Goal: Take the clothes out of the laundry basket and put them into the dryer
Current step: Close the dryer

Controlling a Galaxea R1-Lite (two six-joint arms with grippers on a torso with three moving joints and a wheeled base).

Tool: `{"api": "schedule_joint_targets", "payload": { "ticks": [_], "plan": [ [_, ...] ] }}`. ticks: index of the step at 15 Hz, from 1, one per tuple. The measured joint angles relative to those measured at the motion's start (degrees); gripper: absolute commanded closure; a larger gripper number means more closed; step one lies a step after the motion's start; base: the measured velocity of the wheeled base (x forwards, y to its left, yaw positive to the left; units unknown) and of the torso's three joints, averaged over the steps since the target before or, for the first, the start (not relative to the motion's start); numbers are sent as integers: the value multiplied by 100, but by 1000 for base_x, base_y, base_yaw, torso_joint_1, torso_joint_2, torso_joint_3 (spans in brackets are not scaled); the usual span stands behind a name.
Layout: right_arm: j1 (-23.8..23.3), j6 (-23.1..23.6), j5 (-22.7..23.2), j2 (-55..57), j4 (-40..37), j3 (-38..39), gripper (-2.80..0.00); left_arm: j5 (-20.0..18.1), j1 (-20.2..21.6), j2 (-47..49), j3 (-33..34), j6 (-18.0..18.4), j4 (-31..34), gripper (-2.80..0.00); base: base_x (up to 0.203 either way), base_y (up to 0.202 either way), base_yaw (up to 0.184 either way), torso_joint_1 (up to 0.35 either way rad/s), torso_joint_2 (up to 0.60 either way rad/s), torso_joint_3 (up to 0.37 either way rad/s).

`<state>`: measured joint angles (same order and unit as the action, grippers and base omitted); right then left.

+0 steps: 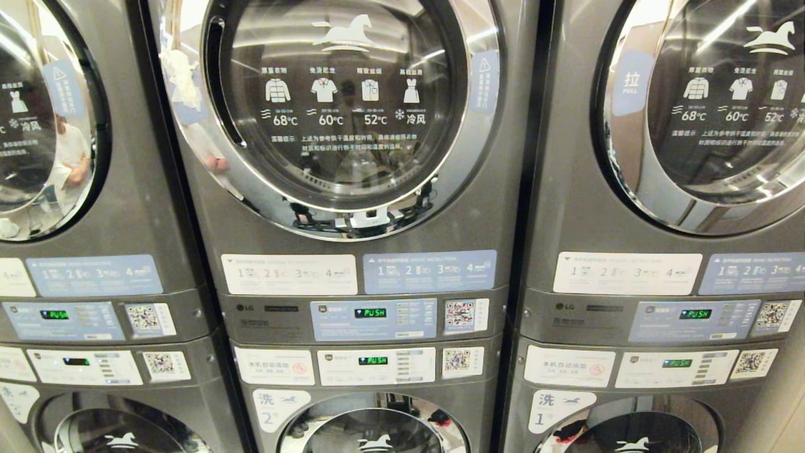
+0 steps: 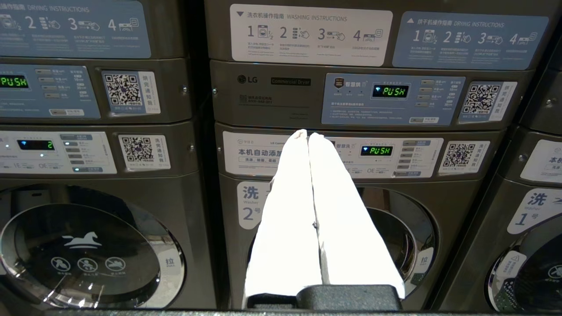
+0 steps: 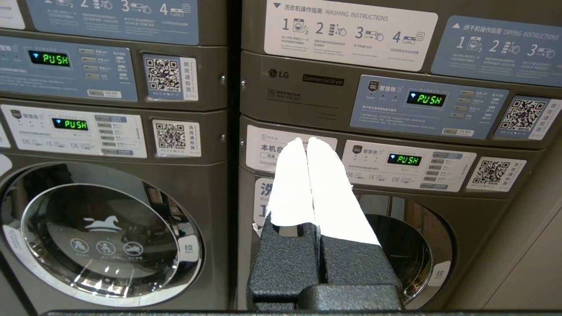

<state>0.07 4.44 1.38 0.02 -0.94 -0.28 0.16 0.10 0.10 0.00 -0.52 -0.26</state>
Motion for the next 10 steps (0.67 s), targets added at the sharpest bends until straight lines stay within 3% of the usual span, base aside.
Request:
{"api": "schedule_joint_targets", "payload": {
  "ticks": [4, 10],
  "plan": [
    [0, -321, -127, 0, 94, 26, 0, 4, 0, 0, 0, 219, 33, 0, 15, 0, 0, -1, -1, 2],
    [0, -477, -154, 0, 110, 28, 0, -6, 1, 0, 0, 306, 40, 0, 188, 0, 0, 7, 2, 0]
  ]
}}
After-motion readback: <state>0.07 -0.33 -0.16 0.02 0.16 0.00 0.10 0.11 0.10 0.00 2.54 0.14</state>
